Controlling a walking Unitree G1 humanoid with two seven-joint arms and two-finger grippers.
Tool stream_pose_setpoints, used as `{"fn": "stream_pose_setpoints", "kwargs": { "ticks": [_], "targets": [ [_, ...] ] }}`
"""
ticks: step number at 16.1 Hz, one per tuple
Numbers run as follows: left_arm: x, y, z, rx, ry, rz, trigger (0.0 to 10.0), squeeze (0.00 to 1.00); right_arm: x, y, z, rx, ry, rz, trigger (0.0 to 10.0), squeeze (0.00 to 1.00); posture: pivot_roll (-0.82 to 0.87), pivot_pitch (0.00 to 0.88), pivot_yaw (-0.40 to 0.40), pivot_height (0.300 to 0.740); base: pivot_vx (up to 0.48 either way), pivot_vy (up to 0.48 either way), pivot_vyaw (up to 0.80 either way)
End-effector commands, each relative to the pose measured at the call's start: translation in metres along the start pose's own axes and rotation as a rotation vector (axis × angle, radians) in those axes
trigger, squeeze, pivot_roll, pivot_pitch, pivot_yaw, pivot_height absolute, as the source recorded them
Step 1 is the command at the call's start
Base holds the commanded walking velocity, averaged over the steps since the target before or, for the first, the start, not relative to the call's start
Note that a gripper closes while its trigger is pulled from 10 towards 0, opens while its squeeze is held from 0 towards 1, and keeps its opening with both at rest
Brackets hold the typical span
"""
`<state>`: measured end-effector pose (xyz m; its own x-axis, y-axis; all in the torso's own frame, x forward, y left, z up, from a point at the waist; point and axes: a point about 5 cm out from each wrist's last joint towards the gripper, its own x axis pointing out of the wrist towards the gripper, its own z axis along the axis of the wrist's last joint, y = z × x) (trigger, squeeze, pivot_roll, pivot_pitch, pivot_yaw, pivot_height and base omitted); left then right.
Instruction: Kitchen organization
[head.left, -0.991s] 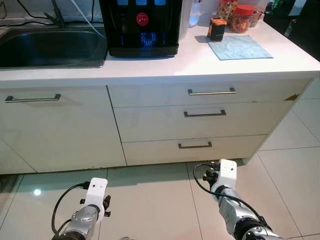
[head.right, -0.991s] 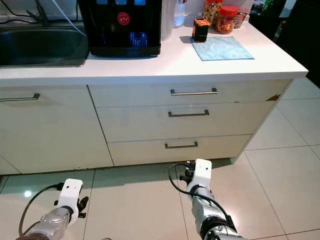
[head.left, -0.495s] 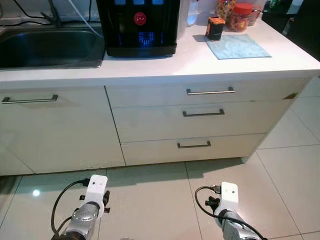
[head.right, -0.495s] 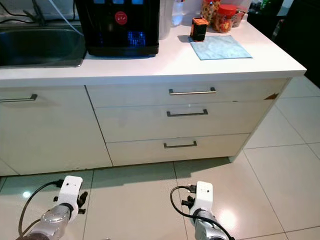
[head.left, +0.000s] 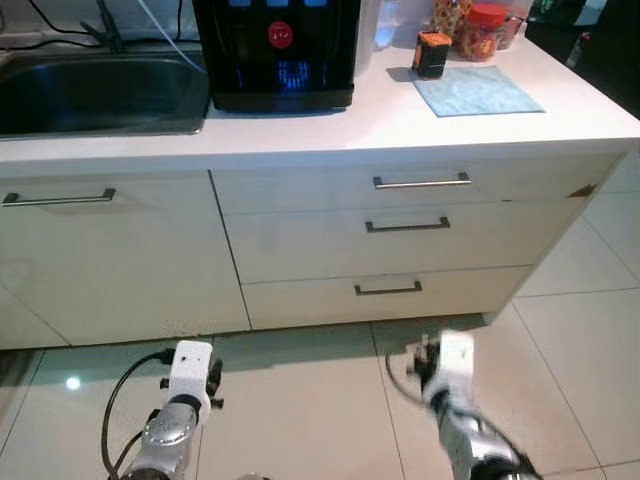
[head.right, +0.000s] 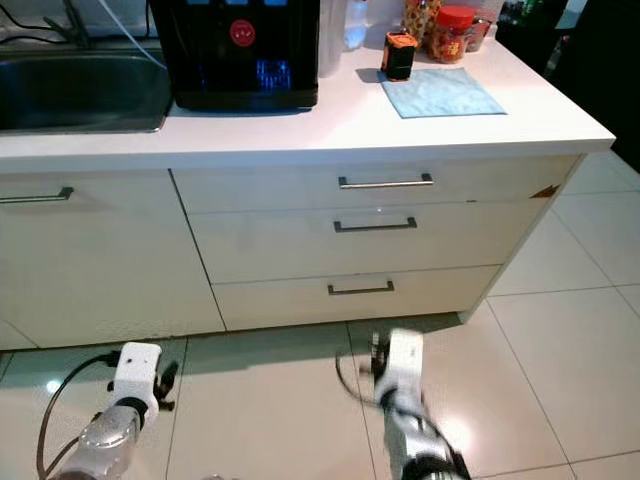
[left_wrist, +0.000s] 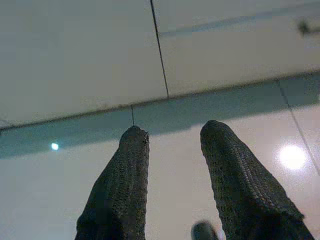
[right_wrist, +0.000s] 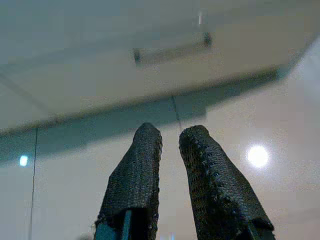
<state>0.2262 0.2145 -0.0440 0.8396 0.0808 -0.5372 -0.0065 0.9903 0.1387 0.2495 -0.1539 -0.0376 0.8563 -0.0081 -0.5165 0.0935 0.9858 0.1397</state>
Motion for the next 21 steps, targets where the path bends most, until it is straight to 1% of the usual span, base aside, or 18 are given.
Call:
{"fn": "stream_pose_setpoints", "kwargs": {
  "ticks": [1, 2, 3, 4, 5, 6, 8, 9, 10, 11, 12, 13, 14, 16, 21],
  "targets": [
    [-0.001, 0.001, 0.005, -0.008, -0.071, 0.023, 10.0, 0.00, 0.005, 0.005, 0.029, -0.043, -0.146, 0.025, 10.0, 0.00, -0.16, 0.000, 0.007, 0.740, 0.000, 0.000, 0.00],
    [-0.002, 0.001, 0.007, -0.009, -0.090, 0.027, 10.0, 0.00, 0.006, 0.006, 0.036, -0.048, -0.185, 0.024, 10.0, 0.00, -0.16, 0.000, 0.007, 0.740, 0.000, 0.000, 0.00],
    [-0.002, 0.001, 0.010, 0.003, -0.128, 0.026, 10.0, 0.00, 0.007, 0.008, 0.050, -0.050, -0.254, 0.029, 10.0, 0.00, -0.16, 0.000, 0.007, 0.740, 0.000, 0.000, 0.00],
    [0.016, 0.014, 0.076, 0.001, -0.307, 0.041, 10.0, 0.00, 0.006, 0.012, 0.066, -0.053, -0.334, 0.047, 10.0, 0.00, -0.17, 0.002, 0.003, 0.740, 0.000, 0.000, 0.00],
    [0.019, 0.025, 0.127, 0.013, -0.467, 0.053, 10.0, 0.00, 0.004, 0.016, 0.083, -0.068, -0.418, 0.058, 10.0, 0.00, -0.17, 0.004, -0.002, 0.740, 0.000, 0.000, 0.00],
    [0.015, 0.027, 0.152, 0.022, -0.562, 0.061, 10.0, 0.00, 0.001, 0.020, 0.100, -0.070, -0.500, 0.067, 10.0, 0.00, -0.17, 0.004, -0.005, 0.740, 0.000, 0.000, 0.00],
    [0.006, 0.021, 0.195, 0.019, -0.719, 0.053, 10.0, 0.00, -0.008, 0.027, 0.130, -0.076, -0.626, 0.081, 10.0, 0.00, -0.16, 0.002, -0.015, 0.740, 0.000, 0.000, 0.00],
    [-0.001, 0.018, 0.213, 0.006, -0.789, 0.048, 10.0, 0.00, -0.013, 0.031, 0.145, -0.084, -0.677, 0.089, 10.0, 0.00, -0.16, 0.002, -0.016, 0.740, 0.000, 0.000, 0.00],
    [-0.004, 0.016, 0.221, 0.005, -0.819, 0.039, 10.0, 0.00, -0.016, 0.032, 0.151, -0.085, -0.698, 0.092, 10.0, 0.00, -0.16, 0.002, -0.020, 0.740, 0.000, 0.000, 0.00],
    [-0.012, 0.011, 0.236, 0.008, -0.869, 0.021, 10.0, 0.00, -0.021, 0.035, 0.164, -0.084, -0.737, 0.094, 10.0, 0.00, -0.16, 0.002, -0.022, 0.740, 0.000, 0.000, 0.00],
    [-0.018, 0.005, 0.245, -0.005, -0.895, -0.001, 10.0, 0.00, -0.024, 0.036, 0.173, -0.081, -0.758, 0.092, 10.0, 0.00, -0.16, 0.001, -0.026, 0.740, 0.000, 0.000, 0.00],
    [-0.020, 0.000, 0.248, -0.010, -0.898, -0.015, 10.0, 0.00, -0.025, 0.038, 0.179, -0.076, -0.771, 0.094, 10.0, 0.00, -0.16, 0.000, -0.027, 0.740, 0.000, 0.000, 0.00],
    [-0.020, -0.006, 0.244, -0.022, -0.873, -0.026, 10.0, 0.00, -0.026, 0.041, 0.181, -0.072, -0.768, 0.097, 10.0, 0.00, -0.16, 0.000, -0.027, 0.740, 0.000, 0.000, 0.00],
    [-0.020, -0.012, 0.237, -0.029, -0.851, -0.040, 10.0, 0.00, -0.027, 0.045, 0.182, -0.063, -0.763, 0.102, 10.0, 0.00, -0.16, 0.000, -0.026, 0.740, 0.000, 0.272, 0.00],
    [-0.025, -0.010, 0.235, -0.038, -0.819, -0.040, 10.0, 0.00, -0.028, 0.048, 0.177, -0.041, -0.710, 0.098, 10.0, 0.00, -0.15, 0.000, -0.028, 0.740, 0.000, 0.319, 0.00]
  ]
}}
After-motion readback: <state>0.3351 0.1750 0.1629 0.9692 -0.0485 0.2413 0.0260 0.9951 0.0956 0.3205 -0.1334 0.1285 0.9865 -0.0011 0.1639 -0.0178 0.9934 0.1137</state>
